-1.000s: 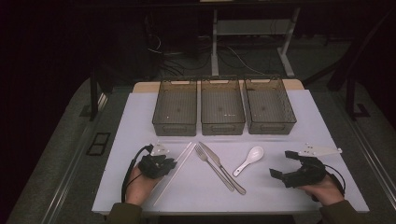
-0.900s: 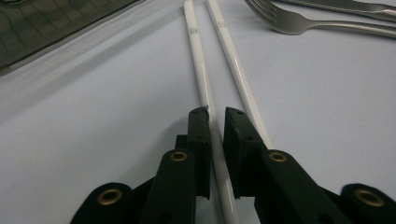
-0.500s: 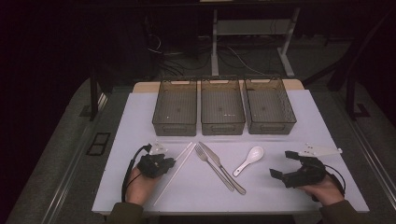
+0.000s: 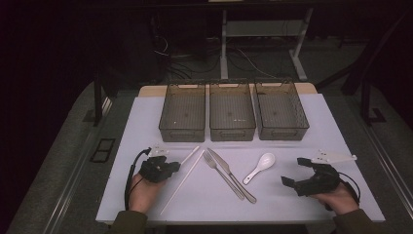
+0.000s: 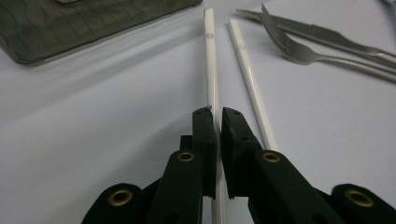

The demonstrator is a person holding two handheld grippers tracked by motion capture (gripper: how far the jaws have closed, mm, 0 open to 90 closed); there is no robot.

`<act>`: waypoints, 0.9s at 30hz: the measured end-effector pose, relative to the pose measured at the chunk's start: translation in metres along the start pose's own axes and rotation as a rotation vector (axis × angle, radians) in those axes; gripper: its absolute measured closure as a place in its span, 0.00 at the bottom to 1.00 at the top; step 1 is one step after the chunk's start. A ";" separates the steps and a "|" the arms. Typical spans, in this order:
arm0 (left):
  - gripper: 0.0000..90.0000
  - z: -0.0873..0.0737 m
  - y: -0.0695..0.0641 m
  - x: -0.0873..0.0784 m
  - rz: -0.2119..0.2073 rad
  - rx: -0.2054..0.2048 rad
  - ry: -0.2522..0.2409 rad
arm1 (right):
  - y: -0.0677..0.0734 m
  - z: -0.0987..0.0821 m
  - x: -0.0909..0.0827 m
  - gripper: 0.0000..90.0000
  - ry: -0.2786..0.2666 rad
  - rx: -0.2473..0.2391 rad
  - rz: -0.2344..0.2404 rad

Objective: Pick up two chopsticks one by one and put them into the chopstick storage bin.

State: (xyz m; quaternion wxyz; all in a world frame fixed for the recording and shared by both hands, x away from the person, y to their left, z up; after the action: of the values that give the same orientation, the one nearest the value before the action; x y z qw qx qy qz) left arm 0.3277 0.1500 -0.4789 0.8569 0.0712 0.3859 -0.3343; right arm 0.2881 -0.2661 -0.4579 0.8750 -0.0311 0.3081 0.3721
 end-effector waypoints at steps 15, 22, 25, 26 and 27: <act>0.94 0.012 -0.006 -0.012 -0.061 0.043 -0.023 | -0.001 0.001 -0.001 0.01 -0.021 -0.007 -0.003; 0.94 0.018 -0.008 -0.018 -0.076 0.059 -0.030 | -0.001 0.000 0.001 0.01 -0.052 0.001 0.001; 0.94 0.021 -0.008 -0.021 -0.086 0.063 -0.037 | -0.003 -0.001 0.002 0.01 -0.052 -0.004 -0.006; 0.94 0.022 -0.009 -0.022 -0.092 0.063 -0.039 | -0.003 -0.001 0.002 0.01 -0.052 -0.004 -0.006; 0.94 0.023 -0.009 -0.022 -0.095 0.069 -0.040 | -0.003 -0.001 0.002 0.01 -0.052 -0.005 -0.007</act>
State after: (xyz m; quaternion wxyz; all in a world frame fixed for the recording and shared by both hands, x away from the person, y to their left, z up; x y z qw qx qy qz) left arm 0.3259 0.1461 -0.4459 0.8446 0.0757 0.3600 -0.3890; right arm 0.2909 -0.2672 -0.4603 0.8839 -0.0247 0.2844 0.3704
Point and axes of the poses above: each handheld gripper's, and its own axes: x roughly forward along the jaws, z roughly out of its top, y roughly to its left, the point moved 6 cm from there along x, roughly forward along the jaws, and after that the axes turned 1 degree about -x, right-handed, at the moved point
